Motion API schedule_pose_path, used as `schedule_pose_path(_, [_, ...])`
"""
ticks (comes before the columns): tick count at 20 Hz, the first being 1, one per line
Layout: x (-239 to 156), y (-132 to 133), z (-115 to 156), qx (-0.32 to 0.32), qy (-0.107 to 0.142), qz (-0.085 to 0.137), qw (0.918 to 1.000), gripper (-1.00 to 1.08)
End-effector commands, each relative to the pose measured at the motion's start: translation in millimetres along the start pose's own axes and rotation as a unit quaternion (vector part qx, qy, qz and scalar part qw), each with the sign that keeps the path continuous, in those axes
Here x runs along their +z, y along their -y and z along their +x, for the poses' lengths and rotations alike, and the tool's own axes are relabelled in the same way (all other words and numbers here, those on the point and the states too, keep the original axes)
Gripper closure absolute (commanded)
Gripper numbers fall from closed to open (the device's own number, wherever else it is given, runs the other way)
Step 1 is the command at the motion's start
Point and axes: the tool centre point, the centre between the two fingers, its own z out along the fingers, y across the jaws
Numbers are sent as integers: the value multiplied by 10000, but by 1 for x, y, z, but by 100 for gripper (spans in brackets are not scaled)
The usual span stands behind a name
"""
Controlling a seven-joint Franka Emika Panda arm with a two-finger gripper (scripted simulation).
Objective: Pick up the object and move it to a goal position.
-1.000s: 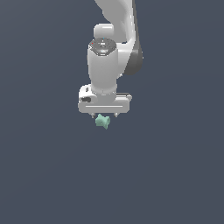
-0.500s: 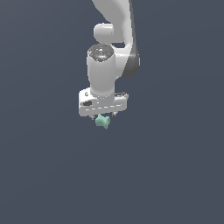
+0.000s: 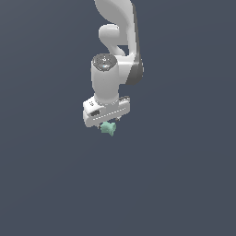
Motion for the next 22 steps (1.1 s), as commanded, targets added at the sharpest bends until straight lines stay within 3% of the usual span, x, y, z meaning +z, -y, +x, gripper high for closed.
schedule_pose_path(1, [6, 1, -4, -325, 1, 10, 9995, -92])
schedule_pose_path(11, [28, 5, -22, -1589, -4, 55, 9873, -92])
schedule_pose_path(22, [50, 12, -41, -2913, -33, 105, 9566, -92])
